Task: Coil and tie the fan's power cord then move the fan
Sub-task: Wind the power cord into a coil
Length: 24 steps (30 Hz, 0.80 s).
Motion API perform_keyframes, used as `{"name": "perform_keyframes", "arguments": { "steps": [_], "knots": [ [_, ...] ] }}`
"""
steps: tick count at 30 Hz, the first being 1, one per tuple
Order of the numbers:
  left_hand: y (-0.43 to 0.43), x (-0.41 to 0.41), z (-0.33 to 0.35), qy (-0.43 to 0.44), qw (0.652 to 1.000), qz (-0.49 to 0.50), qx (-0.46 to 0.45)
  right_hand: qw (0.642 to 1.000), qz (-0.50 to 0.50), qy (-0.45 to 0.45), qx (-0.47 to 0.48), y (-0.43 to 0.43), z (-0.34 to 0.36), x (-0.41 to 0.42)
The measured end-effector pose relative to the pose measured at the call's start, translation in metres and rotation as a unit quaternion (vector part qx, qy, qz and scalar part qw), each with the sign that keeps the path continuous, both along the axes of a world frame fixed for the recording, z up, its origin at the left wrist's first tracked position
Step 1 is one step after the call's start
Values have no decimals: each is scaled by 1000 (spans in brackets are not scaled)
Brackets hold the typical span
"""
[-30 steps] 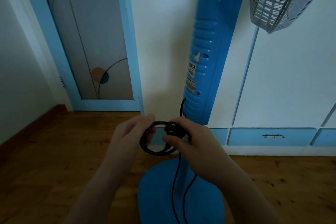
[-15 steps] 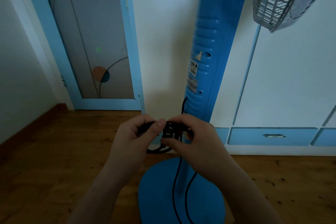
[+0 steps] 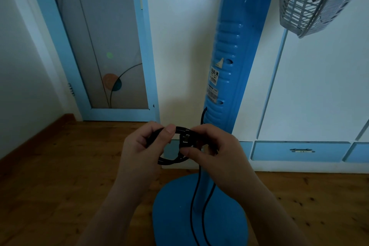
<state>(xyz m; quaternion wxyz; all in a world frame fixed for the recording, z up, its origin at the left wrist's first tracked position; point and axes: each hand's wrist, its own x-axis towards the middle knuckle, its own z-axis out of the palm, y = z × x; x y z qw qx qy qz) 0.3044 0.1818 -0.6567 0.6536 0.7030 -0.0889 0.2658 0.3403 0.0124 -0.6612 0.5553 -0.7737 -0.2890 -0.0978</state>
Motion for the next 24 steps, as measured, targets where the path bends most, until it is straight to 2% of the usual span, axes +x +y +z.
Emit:
{"name": "perform_keyframes", "arguments": {
  "steps": [12, 16, 21, 24],
  "knots": [
    [-2, 2, -5, 14, 998, 9, 52, 1000, 1, -4, 26, 5, 2, -1],
    [-4, 3, -6, 16, 1000, 4, -10, 1000, -7, -17, 20, 6, 2, 0],
    [-14, 4, -7, 30, 994, -12, -100, 991, -74, -113, 2, 14, -3, -2],
    [-17, 5, -7, 53, 991, -4, -124, 986, -82, -140, -20, 16, -6, -3]
  ]
}}
